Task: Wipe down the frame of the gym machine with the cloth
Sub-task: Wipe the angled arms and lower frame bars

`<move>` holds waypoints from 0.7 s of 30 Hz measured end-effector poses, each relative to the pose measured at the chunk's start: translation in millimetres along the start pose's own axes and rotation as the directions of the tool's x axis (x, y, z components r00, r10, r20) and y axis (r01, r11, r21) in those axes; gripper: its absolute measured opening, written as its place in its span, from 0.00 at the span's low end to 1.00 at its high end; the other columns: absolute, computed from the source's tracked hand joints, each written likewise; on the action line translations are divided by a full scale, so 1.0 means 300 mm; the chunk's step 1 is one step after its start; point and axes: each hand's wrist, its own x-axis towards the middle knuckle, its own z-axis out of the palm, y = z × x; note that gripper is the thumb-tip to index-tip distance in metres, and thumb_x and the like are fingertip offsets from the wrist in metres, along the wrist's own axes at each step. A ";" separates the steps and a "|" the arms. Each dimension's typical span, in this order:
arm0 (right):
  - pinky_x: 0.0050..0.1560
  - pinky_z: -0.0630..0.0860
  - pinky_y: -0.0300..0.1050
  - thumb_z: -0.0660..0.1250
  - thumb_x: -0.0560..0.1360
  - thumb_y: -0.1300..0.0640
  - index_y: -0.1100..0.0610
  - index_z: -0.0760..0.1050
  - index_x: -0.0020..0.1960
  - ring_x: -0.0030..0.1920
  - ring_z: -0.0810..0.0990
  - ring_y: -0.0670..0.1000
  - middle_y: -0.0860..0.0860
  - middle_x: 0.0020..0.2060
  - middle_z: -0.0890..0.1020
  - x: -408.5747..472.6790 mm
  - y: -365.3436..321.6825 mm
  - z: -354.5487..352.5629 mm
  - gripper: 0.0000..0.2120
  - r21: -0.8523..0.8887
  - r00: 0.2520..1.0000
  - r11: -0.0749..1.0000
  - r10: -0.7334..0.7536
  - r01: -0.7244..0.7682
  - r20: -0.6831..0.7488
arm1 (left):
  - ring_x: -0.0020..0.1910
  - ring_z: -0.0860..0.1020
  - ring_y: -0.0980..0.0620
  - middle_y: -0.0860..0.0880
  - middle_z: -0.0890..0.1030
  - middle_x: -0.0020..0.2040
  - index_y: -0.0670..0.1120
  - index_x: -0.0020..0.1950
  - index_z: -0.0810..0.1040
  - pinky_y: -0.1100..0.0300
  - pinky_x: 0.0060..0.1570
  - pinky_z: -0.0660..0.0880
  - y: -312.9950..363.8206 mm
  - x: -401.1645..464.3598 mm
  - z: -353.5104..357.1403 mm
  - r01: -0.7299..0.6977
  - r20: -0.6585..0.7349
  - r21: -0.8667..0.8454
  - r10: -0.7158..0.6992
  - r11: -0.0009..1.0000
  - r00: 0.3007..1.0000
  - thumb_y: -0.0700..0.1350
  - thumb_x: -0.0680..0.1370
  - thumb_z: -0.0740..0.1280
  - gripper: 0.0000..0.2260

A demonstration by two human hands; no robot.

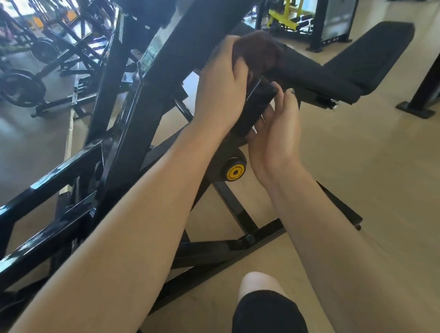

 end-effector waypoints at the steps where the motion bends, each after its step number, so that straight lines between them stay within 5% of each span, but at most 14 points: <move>1: 0.75 0.69 0.58 0.48 0.87 0.41 0.50 0.68 0.76 0.69 0.77 0.53 0.52 0.68 0.80 0.005 0.002 -0.007 0.24 -0.005 1.000 1.000 -0.006 0.006 0.003 | 0.58 0.76 0.54 0.47 0.79 0.61 0.41 0.68 0.74 0.80 0.51 0.65 0.002 0.007 0.003 -0.003 0.004 0.006 0.003 1.000 1.000 0.41 0.84 0.58 0.13; 6: 0.74 0.69 0.57 0.55 0.84 0.42 0.49 0.71 0.73 0.65 0.78 0.49 0.48 0.66 0.79 0.020 -0.032 -0.022 0.22 -0.138 0.993 0.987 -0.093 0.083 -0.069 | 0.63 0.76 0.52 0.45 0.77 0.65 0.41 0.71 0.72 0.71 0.62 0.70 -0.037 -0.201 -0.065 -0.111 0.069 0.027 0.109 0.993 0.992 0.39 0.83 0.61 0.16; 10: 0.74 0.68 0.48 0.57 0.82 0.49 0.51 0.62 0.80 0.72 0.70 0.44 0.47 0.73 0.70 -0.040 -0.023 -0.020 0.27 -0.457 0.845 0.755 -0.535 0.470 -0.016 | 0.71 0.72 0.42 0.41 0.74 0.71 0.39 0.71 0.75 0.44 0.71 0.70 -0.093 -0.306 -0.098 -0.293 0.212 0.165 0.256 0.942 0.943 0.33 0.77 0.69 0.22; 14: 0.72 0.70 0.52 0.55 0.84 0.53 0.59 0.67 0.77 0.73 0.70 0.49 0.51 0.72 0.71 -0.112 0.077 -0.061 0.23 -0.615 0.689 0.443 -0.685 0.652 0.236 | 0.65 0.76 0.50 0.45 0.78 0.66 0.41 0.67 0.77 0.62 0.66 0.72 -0.049 -0.268 -0.075 -0.225 0.092 0.030 0.221 0.974 0.971 0.37 0.79 0.70 0.17; 17: 0.77 0.66 0.53 0.51 0.84 0.49 0.56 0.64 0.80 0.79 0.60 0.48 0.52 0.80 0.62 -0.121 0.122 -0.067 0.26 -0.691 0.727 0.410 -0.641 0.595 0.246 | 0.59 0.78 0.53 0.45 0.79 0.62 0.41 0.65 0.76 0.76 0.57 0.69 -0.002 -0.217 -0.067 -0.150 0.036 -0.058 0.152 0.987 0.988 0.41 0.79 0.71 0.16; 21: 0.75 0.67 0.45 0.50 0.84 0.45 0.54 0.59 0.81 0.78 0.59 0.44 0.51 0.80 0.58 -0.061 0.116 -0.039 0.28 -0.688 0.748 0.443 -0.626 0.574 0.221 | 0.59 0.74 0.57 0.47 0.75 0.67 0.43 0.70 0.72 0.77 0.55 0.69 0.010 -0.175 -0.073 -0.187 0.144 0.033 0.180 0.982 0.973 0.47 0.80 0.70 0.20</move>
